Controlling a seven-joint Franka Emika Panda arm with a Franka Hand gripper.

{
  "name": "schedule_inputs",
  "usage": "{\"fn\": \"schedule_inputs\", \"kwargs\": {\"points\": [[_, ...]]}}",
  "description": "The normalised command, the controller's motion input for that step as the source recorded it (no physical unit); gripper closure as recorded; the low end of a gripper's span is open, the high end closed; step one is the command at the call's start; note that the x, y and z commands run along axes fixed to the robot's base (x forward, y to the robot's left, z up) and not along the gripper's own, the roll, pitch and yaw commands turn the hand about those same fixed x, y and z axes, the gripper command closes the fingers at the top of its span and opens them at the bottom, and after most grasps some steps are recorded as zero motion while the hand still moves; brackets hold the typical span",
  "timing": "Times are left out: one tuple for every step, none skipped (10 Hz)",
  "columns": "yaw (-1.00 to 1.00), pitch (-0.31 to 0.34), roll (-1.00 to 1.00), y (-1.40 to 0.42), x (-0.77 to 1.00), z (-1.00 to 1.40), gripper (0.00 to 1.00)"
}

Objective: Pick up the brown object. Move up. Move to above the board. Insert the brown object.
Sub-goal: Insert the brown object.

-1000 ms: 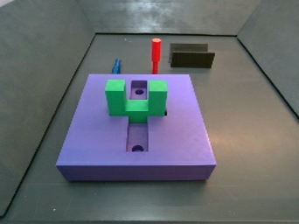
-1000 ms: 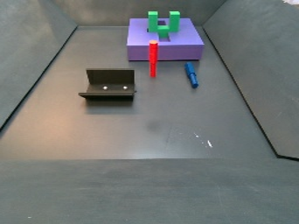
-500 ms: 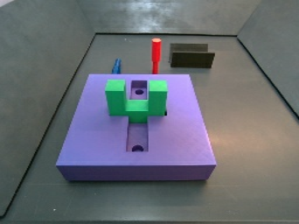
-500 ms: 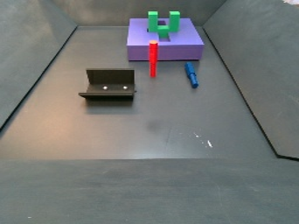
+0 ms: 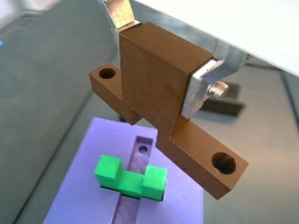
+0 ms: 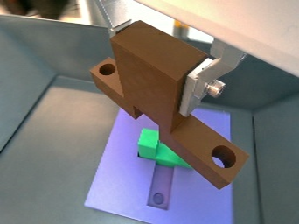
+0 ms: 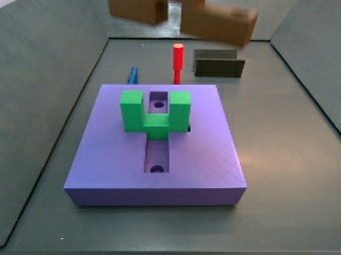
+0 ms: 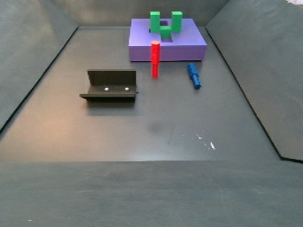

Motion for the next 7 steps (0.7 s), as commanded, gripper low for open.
{"fn": "schedule_inputs", "kwargs": {"points": [[-1.00,-0.076,0.06,0.00,0.03,-0.69,1.00],[-1.00,-0.053,0.00,0.00,0.00,-0.54,1.00],[-1.00,-0.067,0.00,0.00,0.00,-0.37,1.00],[-0.94,-0.174,-0.02,-0.04,0.04,-0.27,1.00],[-0.93,-0.186,-0.01,-0.07,0.03,-0.26,1.00],[-0.90,-0.143,0.00,-0.16,0.06,-0.20,1.00],[-0.79,-0.044,0.07,-0.27,0.14,-0.12,1.00]]}}
